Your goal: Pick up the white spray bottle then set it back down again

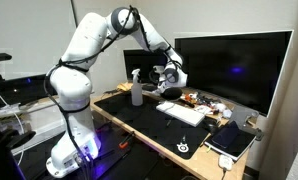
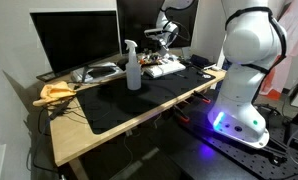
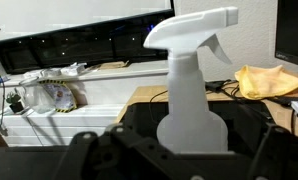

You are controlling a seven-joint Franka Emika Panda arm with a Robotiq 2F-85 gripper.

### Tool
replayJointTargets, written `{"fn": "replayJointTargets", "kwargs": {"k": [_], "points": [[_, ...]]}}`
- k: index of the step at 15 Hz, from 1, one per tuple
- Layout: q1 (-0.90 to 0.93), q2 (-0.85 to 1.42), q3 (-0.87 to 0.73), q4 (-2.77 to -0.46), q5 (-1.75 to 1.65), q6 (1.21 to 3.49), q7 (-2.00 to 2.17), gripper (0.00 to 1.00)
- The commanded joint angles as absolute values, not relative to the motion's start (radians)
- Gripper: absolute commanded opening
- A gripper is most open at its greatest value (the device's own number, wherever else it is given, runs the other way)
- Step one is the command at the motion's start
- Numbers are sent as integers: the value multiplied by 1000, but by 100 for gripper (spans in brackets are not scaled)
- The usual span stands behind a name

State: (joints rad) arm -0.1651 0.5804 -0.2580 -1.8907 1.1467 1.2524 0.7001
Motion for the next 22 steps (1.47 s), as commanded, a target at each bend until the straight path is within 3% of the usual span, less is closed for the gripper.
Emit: {"fn": "replayJointTargets", "kwargs": {"k": [1, 12, 22], "points": [[-182, 493, -276, -1972, 1106, 1262, 666, 100], [-181, 275, -338, -2146, 933, 1340, 548, 100], [-171, -29, -287, -2323, 649, 1632, 482, 100]]}}
